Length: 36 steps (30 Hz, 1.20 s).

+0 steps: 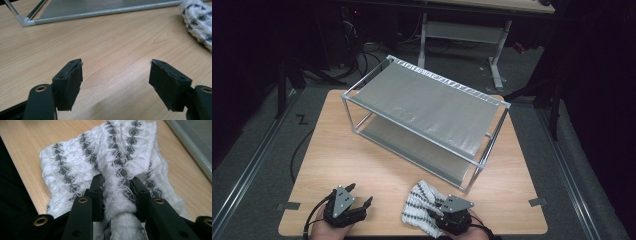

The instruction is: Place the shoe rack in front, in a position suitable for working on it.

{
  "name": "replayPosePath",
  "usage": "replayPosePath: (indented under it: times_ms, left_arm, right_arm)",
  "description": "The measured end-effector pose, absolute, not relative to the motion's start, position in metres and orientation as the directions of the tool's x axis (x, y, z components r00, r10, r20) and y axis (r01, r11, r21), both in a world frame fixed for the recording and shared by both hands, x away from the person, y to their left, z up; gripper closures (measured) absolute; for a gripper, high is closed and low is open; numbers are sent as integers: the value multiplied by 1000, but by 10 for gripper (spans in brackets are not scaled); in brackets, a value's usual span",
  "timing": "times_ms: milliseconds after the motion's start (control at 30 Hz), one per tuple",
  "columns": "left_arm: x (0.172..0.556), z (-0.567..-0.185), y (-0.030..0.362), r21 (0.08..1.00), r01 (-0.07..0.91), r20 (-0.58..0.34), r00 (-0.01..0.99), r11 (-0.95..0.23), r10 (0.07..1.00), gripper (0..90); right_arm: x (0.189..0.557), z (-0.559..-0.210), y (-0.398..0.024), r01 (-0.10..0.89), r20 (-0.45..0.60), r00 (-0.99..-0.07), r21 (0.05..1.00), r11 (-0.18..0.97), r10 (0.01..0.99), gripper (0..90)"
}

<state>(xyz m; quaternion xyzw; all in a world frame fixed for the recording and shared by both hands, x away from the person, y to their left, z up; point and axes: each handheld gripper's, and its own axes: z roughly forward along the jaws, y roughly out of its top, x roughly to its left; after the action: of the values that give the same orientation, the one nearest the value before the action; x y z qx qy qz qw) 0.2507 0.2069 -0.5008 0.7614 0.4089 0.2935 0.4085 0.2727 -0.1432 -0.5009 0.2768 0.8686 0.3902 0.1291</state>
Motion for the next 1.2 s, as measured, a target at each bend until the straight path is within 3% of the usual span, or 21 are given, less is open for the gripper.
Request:
replayPosePath:
  times_ms: [267,633,1033,1200]
  left_arm:
    - [253,-500,207,878,358,105,501,-316,859,261]
    - [255,-500,204,876,345,127,508,-336,852,263]
    - [254,-498,205,882,336,125,507,-330,853,264]
    - [253,-498,205,885,331,126,508,-328,852,264]
  right_arm:
    - [272,-479,-157,335,-7,-790,832,441,613,751]
    - [244,-406,-184,92,-100,-738,965,246,668,749]
    - [225,-356,-224,-85,-152,-610,988,127,778,748]
    - [224,-349,-247,-96,-151,-530,988,118,834,748]
